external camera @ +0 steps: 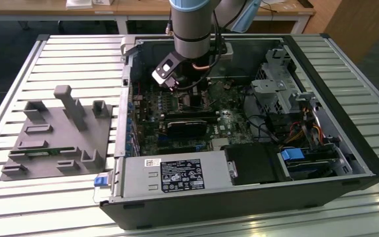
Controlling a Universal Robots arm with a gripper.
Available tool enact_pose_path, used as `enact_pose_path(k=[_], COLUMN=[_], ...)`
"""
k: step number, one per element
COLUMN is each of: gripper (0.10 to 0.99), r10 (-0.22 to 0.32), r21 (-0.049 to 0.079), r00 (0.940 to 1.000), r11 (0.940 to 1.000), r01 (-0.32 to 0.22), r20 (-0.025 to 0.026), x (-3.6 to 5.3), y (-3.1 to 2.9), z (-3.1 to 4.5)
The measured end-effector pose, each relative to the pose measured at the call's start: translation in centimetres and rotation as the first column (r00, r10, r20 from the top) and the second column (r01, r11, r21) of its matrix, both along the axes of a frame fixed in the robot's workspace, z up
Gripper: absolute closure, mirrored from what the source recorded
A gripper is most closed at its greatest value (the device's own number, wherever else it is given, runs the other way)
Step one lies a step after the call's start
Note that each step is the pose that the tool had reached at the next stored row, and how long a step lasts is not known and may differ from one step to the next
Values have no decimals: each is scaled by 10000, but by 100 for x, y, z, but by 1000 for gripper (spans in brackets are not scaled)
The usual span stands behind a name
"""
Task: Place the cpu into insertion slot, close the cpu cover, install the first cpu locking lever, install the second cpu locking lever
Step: 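Place the cpu into insertion slot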
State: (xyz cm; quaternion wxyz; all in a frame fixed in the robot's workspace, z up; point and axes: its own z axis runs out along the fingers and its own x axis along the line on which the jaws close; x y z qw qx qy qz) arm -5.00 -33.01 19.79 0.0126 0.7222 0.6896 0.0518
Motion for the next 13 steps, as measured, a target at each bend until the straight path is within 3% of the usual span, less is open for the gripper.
enact_pose_path(k=[4,13], gripper=[478,494], r10=[0,1], r21=[-2,-18], r00=[10000,10000], r11=[10000,10000], r01=[0,-1], r20=[-1,0], x=[0,0], y=[0,0], z=[47,49])
